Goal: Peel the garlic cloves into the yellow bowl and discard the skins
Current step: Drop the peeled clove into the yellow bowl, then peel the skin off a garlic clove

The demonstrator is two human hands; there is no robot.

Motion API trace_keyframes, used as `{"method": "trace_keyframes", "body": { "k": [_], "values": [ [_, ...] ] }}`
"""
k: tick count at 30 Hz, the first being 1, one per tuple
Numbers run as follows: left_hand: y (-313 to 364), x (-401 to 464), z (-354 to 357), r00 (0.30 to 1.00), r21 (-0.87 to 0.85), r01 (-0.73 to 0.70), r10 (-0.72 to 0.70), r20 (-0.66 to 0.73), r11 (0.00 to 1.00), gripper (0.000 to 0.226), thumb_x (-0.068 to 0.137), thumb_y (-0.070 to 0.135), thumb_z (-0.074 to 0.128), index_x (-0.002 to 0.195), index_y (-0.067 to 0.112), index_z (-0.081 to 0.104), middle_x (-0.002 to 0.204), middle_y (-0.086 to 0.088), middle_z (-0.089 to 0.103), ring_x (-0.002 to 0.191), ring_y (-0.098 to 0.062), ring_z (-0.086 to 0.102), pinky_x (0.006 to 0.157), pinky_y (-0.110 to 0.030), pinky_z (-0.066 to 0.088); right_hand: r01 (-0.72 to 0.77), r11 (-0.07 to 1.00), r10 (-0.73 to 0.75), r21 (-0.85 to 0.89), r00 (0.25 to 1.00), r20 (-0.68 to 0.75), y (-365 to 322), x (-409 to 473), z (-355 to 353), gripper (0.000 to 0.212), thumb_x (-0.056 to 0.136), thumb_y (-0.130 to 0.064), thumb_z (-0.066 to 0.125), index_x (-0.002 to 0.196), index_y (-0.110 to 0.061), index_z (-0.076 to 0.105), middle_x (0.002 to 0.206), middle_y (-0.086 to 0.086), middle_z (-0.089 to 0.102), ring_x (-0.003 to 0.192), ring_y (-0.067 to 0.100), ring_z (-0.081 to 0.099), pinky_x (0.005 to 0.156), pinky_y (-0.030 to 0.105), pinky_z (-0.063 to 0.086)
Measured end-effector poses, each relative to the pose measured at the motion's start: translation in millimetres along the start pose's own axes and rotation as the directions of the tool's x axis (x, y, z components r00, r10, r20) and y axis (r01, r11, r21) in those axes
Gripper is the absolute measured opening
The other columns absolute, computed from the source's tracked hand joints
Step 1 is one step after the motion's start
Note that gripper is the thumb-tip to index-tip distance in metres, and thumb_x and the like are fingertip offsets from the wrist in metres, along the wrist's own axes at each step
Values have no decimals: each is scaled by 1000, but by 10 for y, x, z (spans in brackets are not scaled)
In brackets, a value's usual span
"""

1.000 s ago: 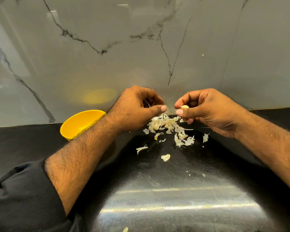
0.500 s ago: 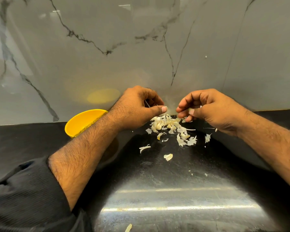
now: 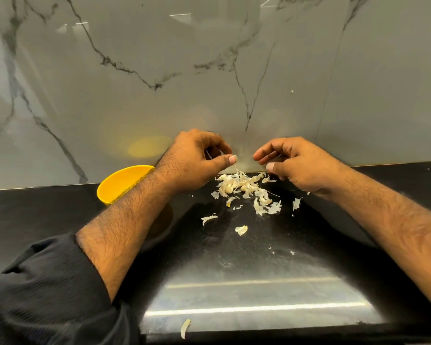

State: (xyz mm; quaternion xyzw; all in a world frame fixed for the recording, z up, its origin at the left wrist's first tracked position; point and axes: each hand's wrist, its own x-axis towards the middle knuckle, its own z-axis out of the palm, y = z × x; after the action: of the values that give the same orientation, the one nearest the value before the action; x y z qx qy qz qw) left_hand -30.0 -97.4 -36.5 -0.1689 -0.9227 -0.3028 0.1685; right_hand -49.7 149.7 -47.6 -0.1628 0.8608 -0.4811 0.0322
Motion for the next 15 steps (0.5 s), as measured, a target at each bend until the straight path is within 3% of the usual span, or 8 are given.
{"method": "trace_keyframes", "body": {
  "k": [3,6,8,11,15],
  "values": [
    [1,-15,-30,1000,-4,-5,5,-22,1000,24,95,46,76,107,26,78,87,13,74,76,-1,70,73,-26,62,-42,999,43,-13,997,68,-49,-40,49,58,87,22,49,100,-29,74,114,3,66,106,26,65,77,40,49],
    [-31,-20,-41,1000,1,11,-11,-28,1000,24,95,47,76,107,26,78,88,13,74,78,-1,70,76,-30,64,-6,999,9,-45,997,74,-58,-45,78,63,80,24,43,92,-30,74,118,7,68,116,40,63,81,49,56],
    [-50,-22,-45,999,-9,22,-22,-29,1000,25,94,47,76,108,26,78,90,13,74,80,-1,71,79,-31,65,30,997,-25,-69,997,78,-68,-56,75,58,84,26,46,92,-24,74,114,3,73,111,27,69,95,49,61],
    [-64,-20,-31,1000,-21,18,-18,-22,1000,25,94,46,77,108,26,78,91,12,75,82,-2,72,81,-35,66,64,986,-51,-154,995,87,-74,-57,50,39,91,15,65,96,-23,74,103,-5,78,98,4,74,95,34,61],
    [-41,-15,-11,1000,-35,-6,6,9,999,24,95,46,77,108,26,78,88,11,76,80,-4,73,81,-37,66,79,986,-69,-147,995,71,-46,-24,25,33,88,3,79,103,-25,73,100,-8,79,95,0,76,95,34,61]
  ]
}}
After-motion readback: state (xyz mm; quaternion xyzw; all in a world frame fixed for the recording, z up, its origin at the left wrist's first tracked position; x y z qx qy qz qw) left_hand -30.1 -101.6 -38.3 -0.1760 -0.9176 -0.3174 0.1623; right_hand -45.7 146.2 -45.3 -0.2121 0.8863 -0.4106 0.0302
